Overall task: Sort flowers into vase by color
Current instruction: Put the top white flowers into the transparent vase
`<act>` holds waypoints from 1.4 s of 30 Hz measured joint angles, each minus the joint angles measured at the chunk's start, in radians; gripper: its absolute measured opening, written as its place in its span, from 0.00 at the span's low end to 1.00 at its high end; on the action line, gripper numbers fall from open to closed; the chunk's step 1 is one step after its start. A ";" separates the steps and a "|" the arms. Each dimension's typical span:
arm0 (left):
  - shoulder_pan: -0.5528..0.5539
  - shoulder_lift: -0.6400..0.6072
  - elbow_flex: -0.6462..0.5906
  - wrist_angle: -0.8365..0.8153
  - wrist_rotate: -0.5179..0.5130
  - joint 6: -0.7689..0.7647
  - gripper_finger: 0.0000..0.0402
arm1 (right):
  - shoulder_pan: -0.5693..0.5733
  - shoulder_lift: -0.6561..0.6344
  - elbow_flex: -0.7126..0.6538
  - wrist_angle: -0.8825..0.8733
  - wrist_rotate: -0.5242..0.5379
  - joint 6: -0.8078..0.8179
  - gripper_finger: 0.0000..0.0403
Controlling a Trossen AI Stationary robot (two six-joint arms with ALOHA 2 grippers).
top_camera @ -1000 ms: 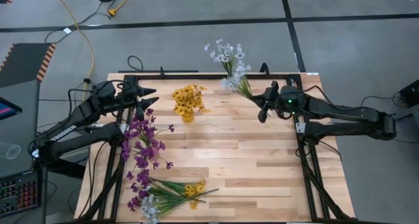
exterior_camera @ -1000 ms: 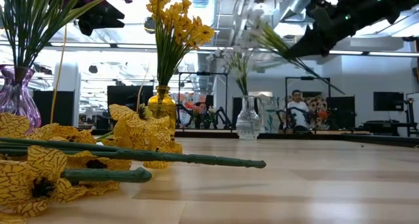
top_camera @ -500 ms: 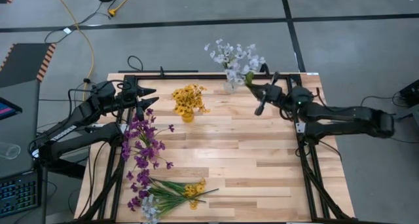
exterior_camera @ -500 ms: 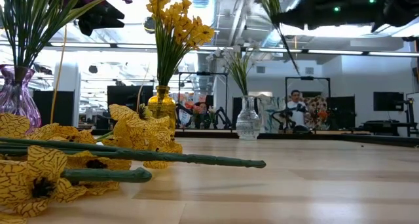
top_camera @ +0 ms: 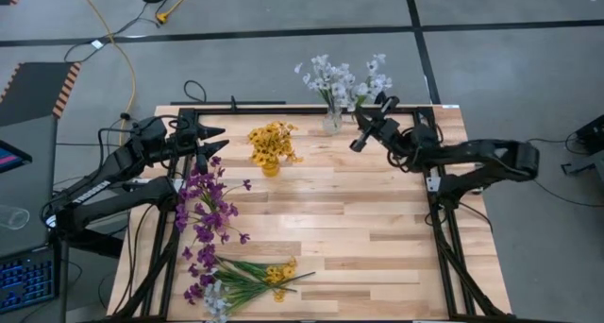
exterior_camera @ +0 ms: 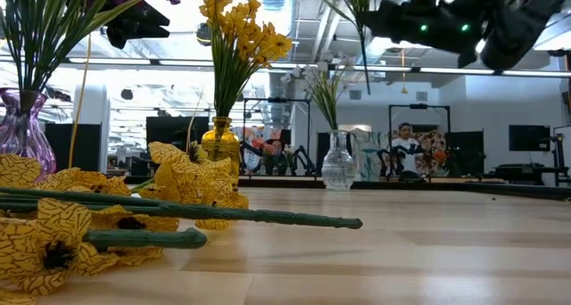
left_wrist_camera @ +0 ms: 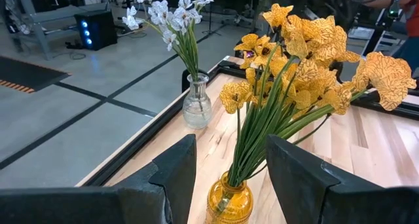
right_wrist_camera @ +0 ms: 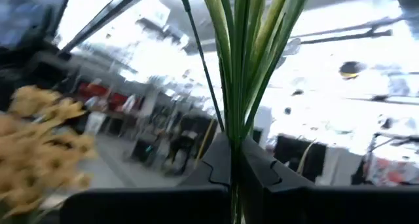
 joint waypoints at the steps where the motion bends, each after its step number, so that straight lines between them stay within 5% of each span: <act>1: 0.000 0.000 0.000 0.000 0.000 0.000 0.42 | -0.010 0.035 0.000 0.061 0.000 0.001 0.08; 4: 0.000 0.000 0.000 0.000 0.000 -0.001 0.42 | -0.039 0.141 0.002 0.200 0.000 0.034 0.08; 18: 0.000 0.000 0.000 0.000 -0.001 -0.004 0.42 | -0.091 0.425 0.223 0.197 -0.003 0.057 0.08; 42: 0.000 0.000 0.000 0.000 -0.002 -0.003 0.42 | -0.122 0.446 0.245 0.063 0.004 0.026 0.08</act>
